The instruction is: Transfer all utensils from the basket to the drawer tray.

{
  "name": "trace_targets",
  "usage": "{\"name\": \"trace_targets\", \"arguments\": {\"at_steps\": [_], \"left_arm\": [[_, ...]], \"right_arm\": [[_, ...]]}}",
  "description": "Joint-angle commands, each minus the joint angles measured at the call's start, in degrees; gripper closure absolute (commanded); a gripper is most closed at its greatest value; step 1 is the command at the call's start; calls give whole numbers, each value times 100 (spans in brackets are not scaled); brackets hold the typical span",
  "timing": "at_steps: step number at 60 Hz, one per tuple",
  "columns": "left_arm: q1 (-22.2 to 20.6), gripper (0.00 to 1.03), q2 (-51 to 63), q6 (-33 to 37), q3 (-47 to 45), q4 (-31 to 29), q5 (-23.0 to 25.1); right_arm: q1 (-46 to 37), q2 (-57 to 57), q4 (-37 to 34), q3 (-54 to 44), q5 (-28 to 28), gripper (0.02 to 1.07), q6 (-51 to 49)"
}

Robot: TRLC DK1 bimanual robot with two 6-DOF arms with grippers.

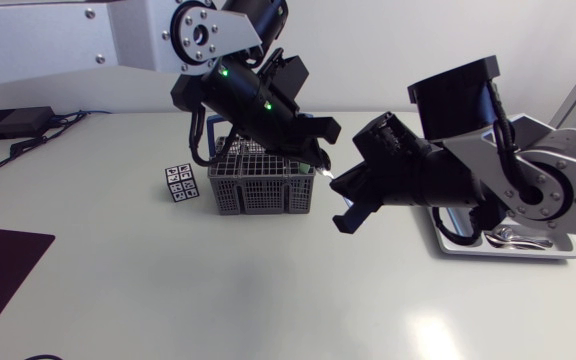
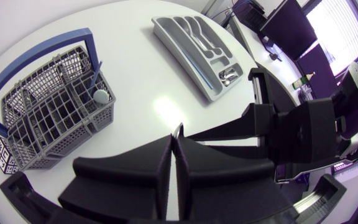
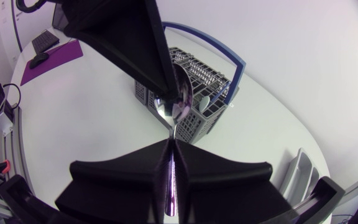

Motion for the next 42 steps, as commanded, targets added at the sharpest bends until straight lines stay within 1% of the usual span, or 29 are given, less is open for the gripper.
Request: {"name": "trace_targets", "arguments": {"at_steps": [1,2,6,10,15,16,27,35,42], "left_arm": [[43,96,95,-124,210,5,129],[43,95,86,-124,210,5,129],[69,83,68,-124,219,5,182],[87,74,51,-124,272,5,225],[122,55,51,-115,377,5,243],[122,54,42,-115,395,5,243],[166,40,-11,-115,571,110,234],[263,40,-11,-89,580,268,234],[395,40,16,-36,580,268,94]], "right_arm": [[24,92,-12,-63,-77,101,48],[24,83,-12,-72,-86,101,48],[-11,48,-21,-125,-192,101,22],[-28,4,-73,-169,-253,101,-31],[-37,-40,-117,-248,-324,101,-110],[-37,-49,-117,-265,-332,101,-128],[-81,-163,-170,-494,-385,101,-339],[-468,-330,-354,-670,-719,101,-681],[-1136,-409,-688,-696,-1246,101,-1139]]}}
